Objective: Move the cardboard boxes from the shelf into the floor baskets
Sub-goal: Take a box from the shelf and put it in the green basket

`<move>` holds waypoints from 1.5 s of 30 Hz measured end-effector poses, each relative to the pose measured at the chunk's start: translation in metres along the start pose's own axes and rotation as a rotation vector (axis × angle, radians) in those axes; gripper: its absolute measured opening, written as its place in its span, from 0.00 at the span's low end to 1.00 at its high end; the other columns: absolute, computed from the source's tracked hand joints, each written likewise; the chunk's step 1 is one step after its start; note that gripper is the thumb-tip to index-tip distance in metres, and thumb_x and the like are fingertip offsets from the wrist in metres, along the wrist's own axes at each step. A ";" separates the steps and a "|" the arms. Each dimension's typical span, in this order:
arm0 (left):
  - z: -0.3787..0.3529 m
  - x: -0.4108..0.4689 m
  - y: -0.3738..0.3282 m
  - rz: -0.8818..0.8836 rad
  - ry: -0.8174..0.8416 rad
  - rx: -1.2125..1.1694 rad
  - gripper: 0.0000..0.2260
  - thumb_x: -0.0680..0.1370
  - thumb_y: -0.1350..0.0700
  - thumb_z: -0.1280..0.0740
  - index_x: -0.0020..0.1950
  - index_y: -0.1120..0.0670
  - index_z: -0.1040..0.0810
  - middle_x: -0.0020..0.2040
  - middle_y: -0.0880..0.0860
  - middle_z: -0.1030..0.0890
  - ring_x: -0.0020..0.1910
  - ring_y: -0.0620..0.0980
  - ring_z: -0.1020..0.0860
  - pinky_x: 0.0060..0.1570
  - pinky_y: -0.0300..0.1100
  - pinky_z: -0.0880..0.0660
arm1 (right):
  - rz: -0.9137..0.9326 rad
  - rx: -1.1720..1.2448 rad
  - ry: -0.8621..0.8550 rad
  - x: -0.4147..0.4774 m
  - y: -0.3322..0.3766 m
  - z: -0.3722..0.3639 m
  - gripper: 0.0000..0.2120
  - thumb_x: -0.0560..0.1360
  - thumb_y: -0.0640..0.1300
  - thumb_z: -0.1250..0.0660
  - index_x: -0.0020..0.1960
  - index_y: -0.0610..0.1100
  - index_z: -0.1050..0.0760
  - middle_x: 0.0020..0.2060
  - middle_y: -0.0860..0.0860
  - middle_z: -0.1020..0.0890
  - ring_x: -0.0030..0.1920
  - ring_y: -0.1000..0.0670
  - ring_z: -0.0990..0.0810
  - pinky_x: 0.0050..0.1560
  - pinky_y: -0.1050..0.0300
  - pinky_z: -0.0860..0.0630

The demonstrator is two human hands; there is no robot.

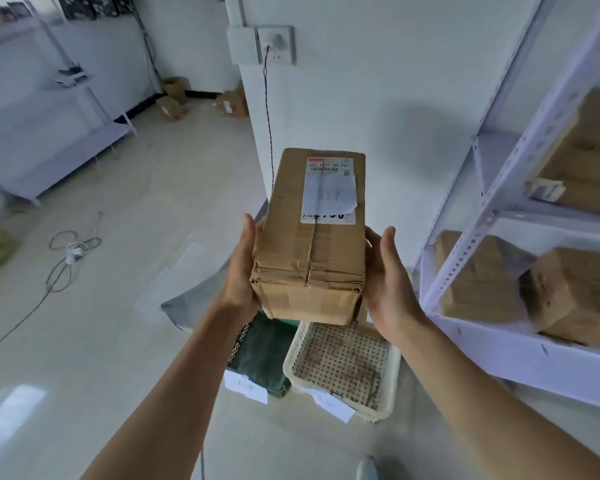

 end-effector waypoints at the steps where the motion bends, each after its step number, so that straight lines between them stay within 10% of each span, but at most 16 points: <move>1: 0.011 0.007 0.009 0.023 0.002 0.007 0.37 0.86 0.32 0.56 0.83 0.56 0.31 0.77 0.62 0.22 0.76 0.65 0.24 0.78 0.69 0.32 | -0.028 0.015 -0.006 0.009 -0.014 -0.002 0.32 0.86 0.65 0.56 0.79 0.50 0.30 0.74 0.49 0.21 0.76 0.45 0.25 0.80 0.34 0.36; 18: 0.177 0.193 0.227 0.538 -0.019 0.079 0.38 0.79 0.21 0.47 0.81 0.41 0.27 0.76 0.51 0.20 0.75 0.58 0.21 0.72 0.59 0.26 | -0.406 0.019 -0.197 0.212 -0.256 0.022 0.37 0.76 0.76 0.52 0.74 0.59 0.25 0.67 0.52 0.16 0.69 0.48 0.19 0.67 0.45 0.21; 21: 0.201 0.228 0.276 0.602 -0.035 0.032 0.37 0.79 0.21 0.46 0.79 0.40 0.24 0.75 0.52 0.19 0.74 0.58 0.20 0.69 0.59 0.22 | -0.515 0.050 -0.226 0.244 -0.307 0.035 0.38 0.76 0.77 0.55 0.78 0.61 0.30 0.76 0.50 0.23 0.76 0.45 0.25 0.77 0.37 0.30; 25: 0.230 0.274 0.339 0.668 -0.041 -0.020 0.34 0.81 0.23 0.47 0.78 0.41 0.22 0.74 0.52 0.18 0.74 0.57 0.20 0.69 0.58 0.20 | -0.628 -0.021 -0.316 0.280 -0.373 0.052 0.37 0.74 0.79 0.56 0.77 0.66 0.32 0.81 0.55 0.32 0.78 0.51 0.32 0.71 0.53 0.33; 31: 0.268 0.351 0.446 0.733 0.035 0.063 0.35 0.82 0.23 0.48 0.81 0.41 0.26 0.74 0.47 0.18 0.74 0.52 0.20 0.76 0.60 0.27 | -0.693 -0.069 -0.507 0.342 -0.484 0.089 0.45 0.74 0.82 0.58 0.85 0.61 0.47 0.86 0.55 0.44 0.85 0.49 0.46 0.83 0.40 0.52; 45: 0.321 0.483 0.627 0.810 0.161 0.041 0.37 0.83 0.25 0.50 0.80 0.46 0.23 0.71 0.51 0.16 0.70 0.54 0.17 0.75 0.58 0.25 | -0.503 -0.241 -0.744 0.460 -0.636 0.146 0.35 0.83 0.73 0.57 0.86 0.61 0.55 0.86 0.60 0.55 0.84 0.56 0.56 0.82 0.44 0.57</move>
Point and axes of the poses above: each hand's wrist, its own x-axis towards the middle knuckle, its own z-axis out of the back of the hand, y = z × x, the point moved 7 cm from there along x, towards the middle knuckle
